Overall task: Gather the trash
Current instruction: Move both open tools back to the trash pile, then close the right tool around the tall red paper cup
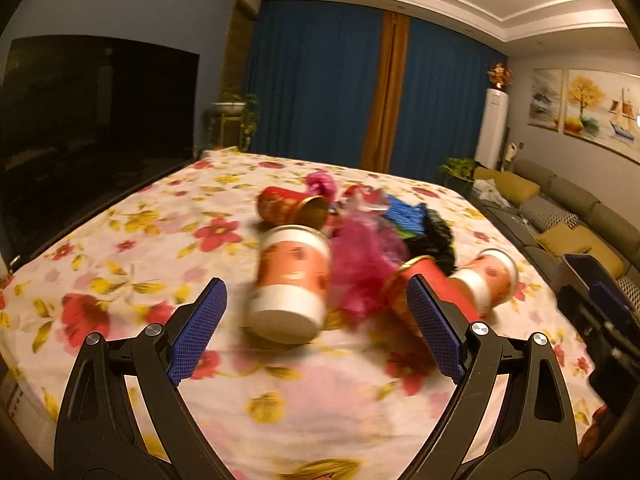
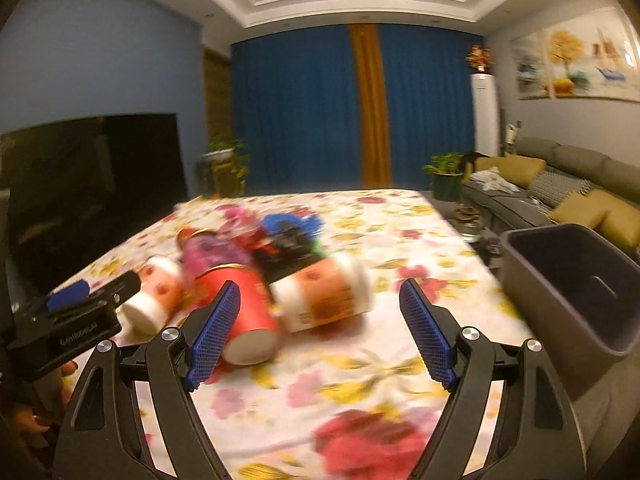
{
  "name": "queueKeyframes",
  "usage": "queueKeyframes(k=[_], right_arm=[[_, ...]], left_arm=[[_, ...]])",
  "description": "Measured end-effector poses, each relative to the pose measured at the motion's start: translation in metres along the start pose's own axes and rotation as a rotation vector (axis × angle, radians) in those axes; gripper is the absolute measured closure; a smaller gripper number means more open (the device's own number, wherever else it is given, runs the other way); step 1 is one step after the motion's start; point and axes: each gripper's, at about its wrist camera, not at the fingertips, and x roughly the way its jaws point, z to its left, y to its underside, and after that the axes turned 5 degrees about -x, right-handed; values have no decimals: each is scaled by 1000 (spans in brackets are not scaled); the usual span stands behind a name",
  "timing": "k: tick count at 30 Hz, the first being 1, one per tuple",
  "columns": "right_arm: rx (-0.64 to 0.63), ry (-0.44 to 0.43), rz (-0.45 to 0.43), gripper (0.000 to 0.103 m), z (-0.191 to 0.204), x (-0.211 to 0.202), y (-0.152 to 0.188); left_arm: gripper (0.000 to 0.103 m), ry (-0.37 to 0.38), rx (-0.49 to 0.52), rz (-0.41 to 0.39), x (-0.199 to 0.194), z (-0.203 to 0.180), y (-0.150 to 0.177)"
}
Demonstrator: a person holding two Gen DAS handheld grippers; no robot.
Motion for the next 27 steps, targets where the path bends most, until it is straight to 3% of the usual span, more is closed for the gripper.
queueKeyframes(k=[9,27], right_arm=[[-87,-58,60,23,45,35,-3],[-155,-101,295,33,67,88,2]], left_arm=[[13,-29,-37,-19,-7,33,-4],[13,-12,-57,11,1,45,-5]])
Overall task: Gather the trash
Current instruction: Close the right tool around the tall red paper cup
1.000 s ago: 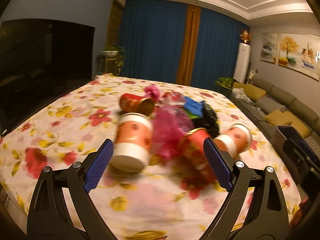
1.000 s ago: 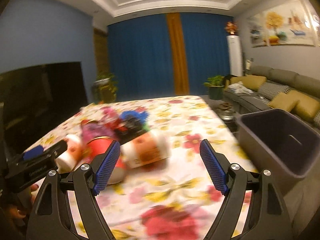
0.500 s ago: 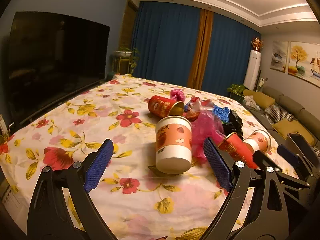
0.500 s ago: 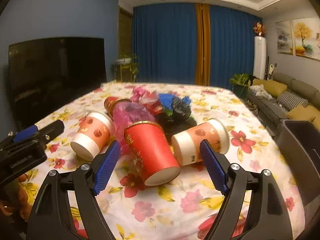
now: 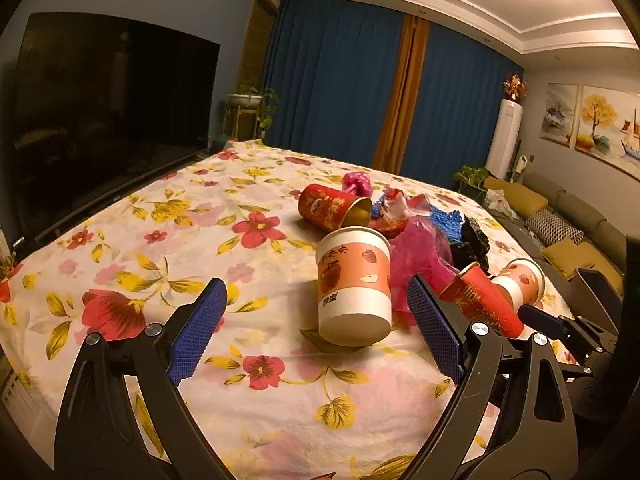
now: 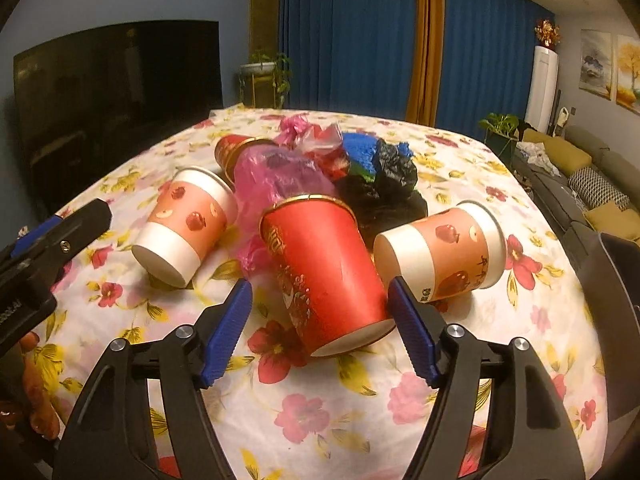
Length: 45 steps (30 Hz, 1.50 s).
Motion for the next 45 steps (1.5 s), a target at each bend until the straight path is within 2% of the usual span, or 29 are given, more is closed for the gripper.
queueKeyframes(k=[5,9,12,14,17,22,24,31,36,41,45], right_arm=[[0,-13,36,40,-2,6,1],[22,-23,58,40,-6,11,1],[26,-20,22,40,-7,5,-5],[0,15,0,40,-5,3,-10],[38,-27,33,40,-8,10,-14],[28,-25,58,40,-4,20,-14],[22,-15,69,47,-3,24,-14],[38,-20,48,50,-10,19,-11],[71,-46,13,50,-20,5,-8],[87,-54,-31,50,-28,-14,-5],[97,-65,-54,50,-32,-25,-3]], left_arm=[[13,7,9,12,4,-2,0],[13,11,18,24,7,-3,0],[13,11,18,31,8,-3,0],[13,15,16,35,9,-4,-1],[13,20,17,38,10,-4,-3],[13,30,25,57,17,-5,-6],[13,29,38,76,24,-7,-7],[13,28,62,151,45,-15,-7],[14,53,67,243,62,-19,-7],[28,62,49,296,73,-17,-6],[47,73,40,322,77,-17,-4]])
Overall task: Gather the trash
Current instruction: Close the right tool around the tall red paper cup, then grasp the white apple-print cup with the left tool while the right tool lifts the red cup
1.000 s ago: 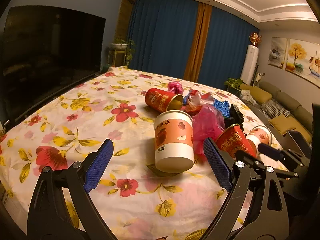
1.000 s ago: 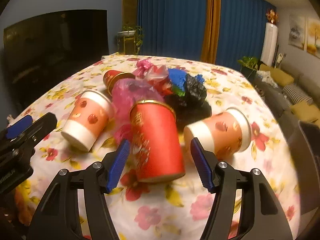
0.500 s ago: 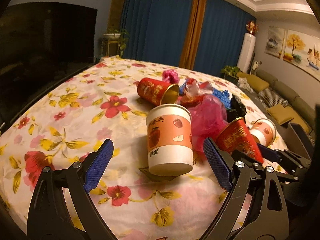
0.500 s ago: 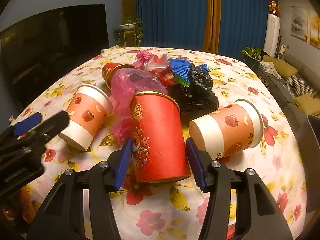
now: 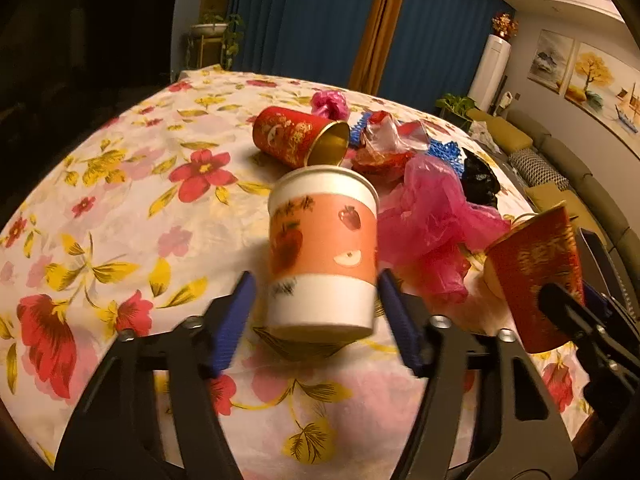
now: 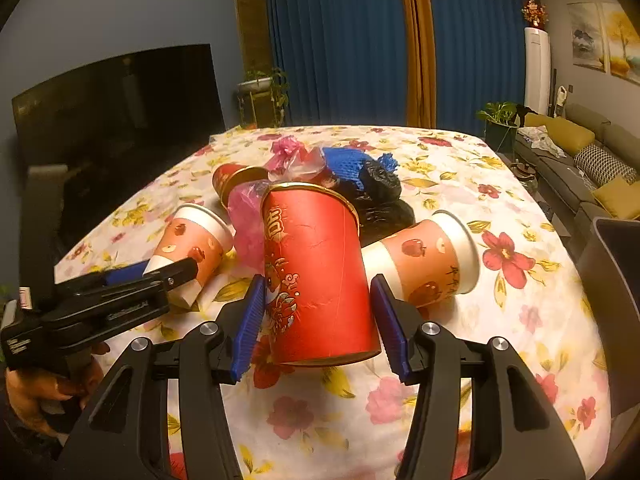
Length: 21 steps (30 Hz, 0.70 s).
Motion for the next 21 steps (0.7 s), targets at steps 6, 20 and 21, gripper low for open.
queueKeyframes(k=[6,20,21], right_arm=[[14,-8,-38,50,-5,-17,1],[76,-11,-146,50,-28,-60,-2],[80,-8,-152,50,-30,-63,-2]], left_arm=[[48,20,-5,-44,-11,1,5],[48,94,44,-216,-79,-26,7],[48,100,55,-219,-81,-31,6]])
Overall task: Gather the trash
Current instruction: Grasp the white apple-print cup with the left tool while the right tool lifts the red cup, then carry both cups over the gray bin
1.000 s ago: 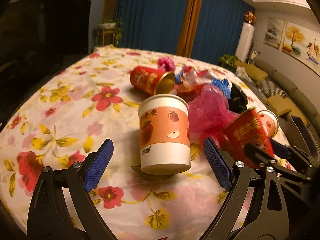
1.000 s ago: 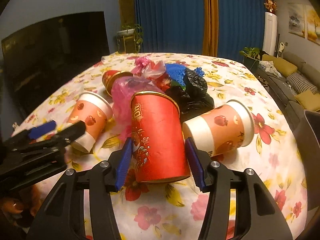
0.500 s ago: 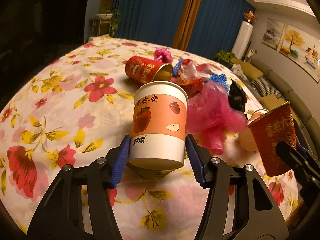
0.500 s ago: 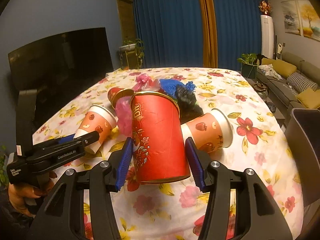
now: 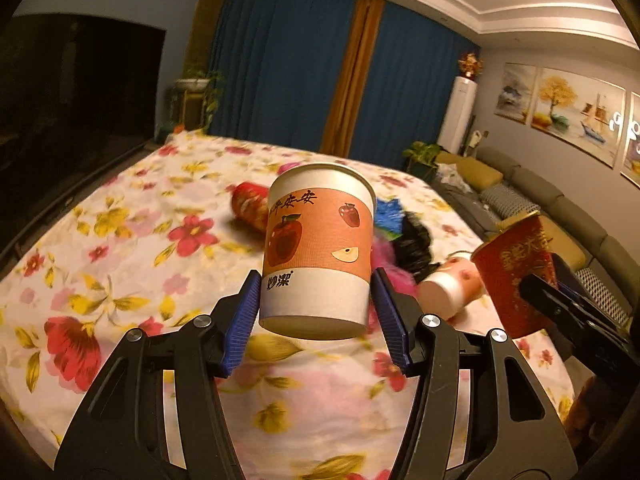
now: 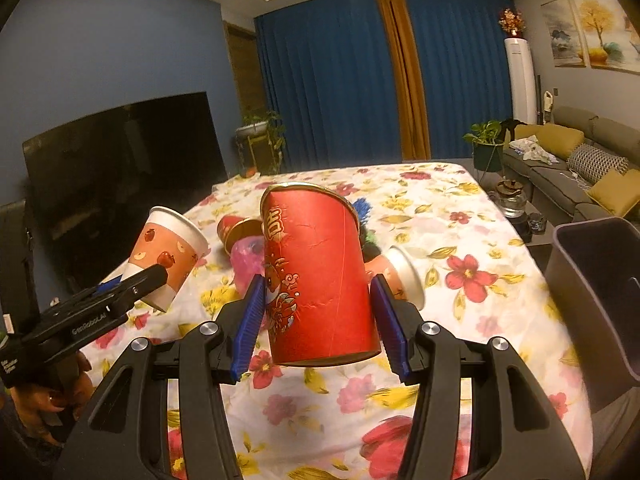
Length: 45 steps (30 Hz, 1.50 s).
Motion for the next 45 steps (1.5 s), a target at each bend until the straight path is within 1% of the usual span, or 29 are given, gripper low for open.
queueKeyframes(k=[4,10,13,17,22,24,27,32,37,45], right_arm=[[17,19,-28,50,-11,-15,-2],[48,83,-76,50,-38,-45,-5],[65,123,-98,50,-53,-59,-5],[95,198,-126,50,-81,-80,-6],[135,296,-156,50,-116,-105,-4],[157,343,-170,50,-134,-117,-2],[191,390,-187,50,-157,-132,2],[232,453,-199,50,-189,-147,9],[268,481,-199,50,-212,-150,18],[294,496,-196,50,-224,-143,24]], left_arm=[[48,35,35,-9,-1,-21,-2],[48,104,90,-24,-1,-66,-3],[48,159,116,-33,1,-95,-5],[48,229,152,-32,8,-134,-4],[48,310,198,-13,22,-185,2],[48,356,224,-6,27,-212,6],[48,417,253,12,35,-246,13],[48,490,291,36,52,-288,27],[48,522,308,58,71,-312,38],[48,534,317,82,95,-338,46]])
